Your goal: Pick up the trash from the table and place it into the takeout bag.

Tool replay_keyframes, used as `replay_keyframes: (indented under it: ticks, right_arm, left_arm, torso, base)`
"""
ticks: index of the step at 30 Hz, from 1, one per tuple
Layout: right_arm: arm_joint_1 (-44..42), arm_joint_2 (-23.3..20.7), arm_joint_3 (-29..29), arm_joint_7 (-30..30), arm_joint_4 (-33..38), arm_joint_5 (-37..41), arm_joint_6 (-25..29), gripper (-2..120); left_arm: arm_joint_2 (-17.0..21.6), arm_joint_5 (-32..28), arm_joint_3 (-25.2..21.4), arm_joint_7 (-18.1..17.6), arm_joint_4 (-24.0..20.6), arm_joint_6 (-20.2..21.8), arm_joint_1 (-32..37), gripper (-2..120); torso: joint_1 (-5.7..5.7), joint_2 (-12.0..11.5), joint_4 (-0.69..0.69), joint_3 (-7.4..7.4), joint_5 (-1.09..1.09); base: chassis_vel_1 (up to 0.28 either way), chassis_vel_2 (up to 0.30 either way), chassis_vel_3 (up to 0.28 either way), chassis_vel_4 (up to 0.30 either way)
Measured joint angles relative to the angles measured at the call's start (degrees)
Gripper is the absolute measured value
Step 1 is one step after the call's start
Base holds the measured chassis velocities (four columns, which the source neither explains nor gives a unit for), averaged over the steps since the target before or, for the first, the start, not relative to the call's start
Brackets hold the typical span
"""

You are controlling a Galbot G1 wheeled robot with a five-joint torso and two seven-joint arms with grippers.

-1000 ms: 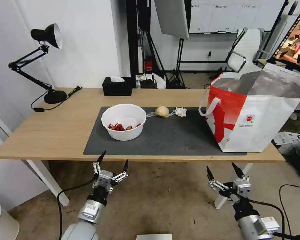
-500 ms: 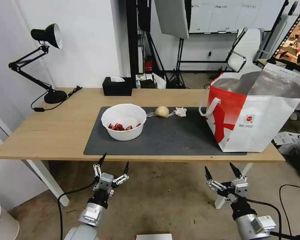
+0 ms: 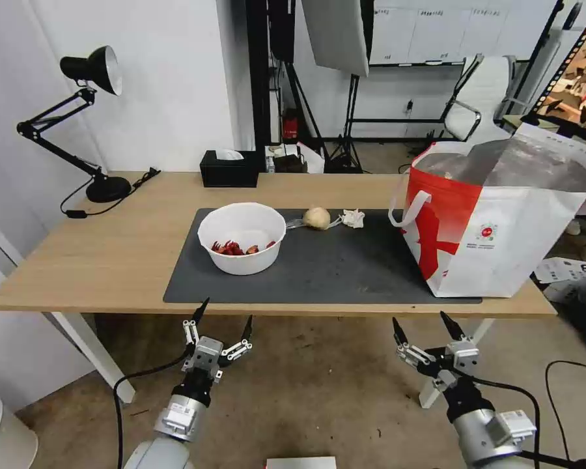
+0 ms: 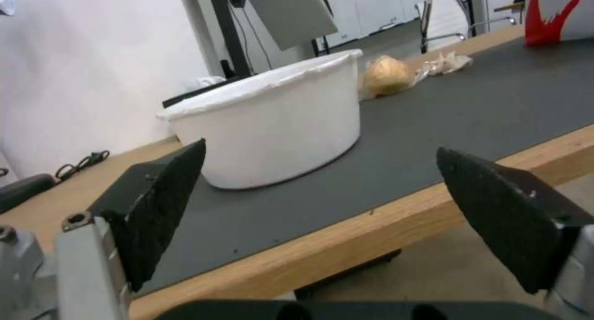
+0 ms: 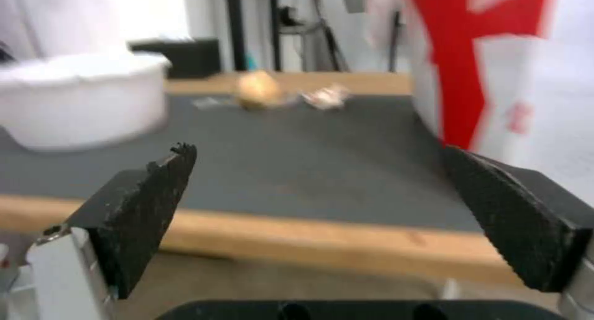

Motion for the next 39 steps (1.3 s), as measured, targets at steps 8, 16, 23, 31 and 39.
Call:
replay_keyframes:
  ticks: [8,16,23,31,39]
  right_arm:
    - [16.55,-10.67,-7.97,-0.55,-3.14,13.12,-4.49,100]
    - [36.72,-18.35,-20.02,3.35,-13.04,20.47,-6.96,100]
    - [55.11,-13.74,-34.33,16.90,-22.76,24.87,-12.18,100]
    - [71.77,-6.40,-43.62,30.17,-36.59,28.29,-16.48,100]
    - [79.60,0.82,-45.33,38.45,-49.58,30.49,-20.29,100]
  left_arm:
    - [0.19,-0.19,-0.37,-0.03,-0.35,0.80,-0.03,100]
    - [0.44,-1.38,-1.10,-0.06,-0.45,1.52,-0.01,100]
    - [0.31,-0.50,-0.84,-0.09,-0.27,1.54,-0.08,100]
    - [0.18,-0.55,-1.54,-0.22,0.39,1.28,0.00,100]
    - [0.89,-0.81,-1.45,-0.23,1.42,1.02,-1.03,100]
  torso:
    - [0.01,-0.01,0.03,0.01,0.02]
    - [0.02,-0.01,0.00,0.01,0.00]
    - [0.01,-0.01,0.02,0.01,0.02]
    - [0.02,-0.01,0.03,0.01,-0.01]
    - [0.01,-0.01,0.01,0.01,0.00]
  base:
    - [0.000,0.000,0.000,0.000]
    - [0.000,0.000,0.000,0.000]
    - [0.000,0.000,0.000,0.000]
    - [0.000,0.000,0.000,0.000]
    - [0.000,0.000,0.000,0.000]
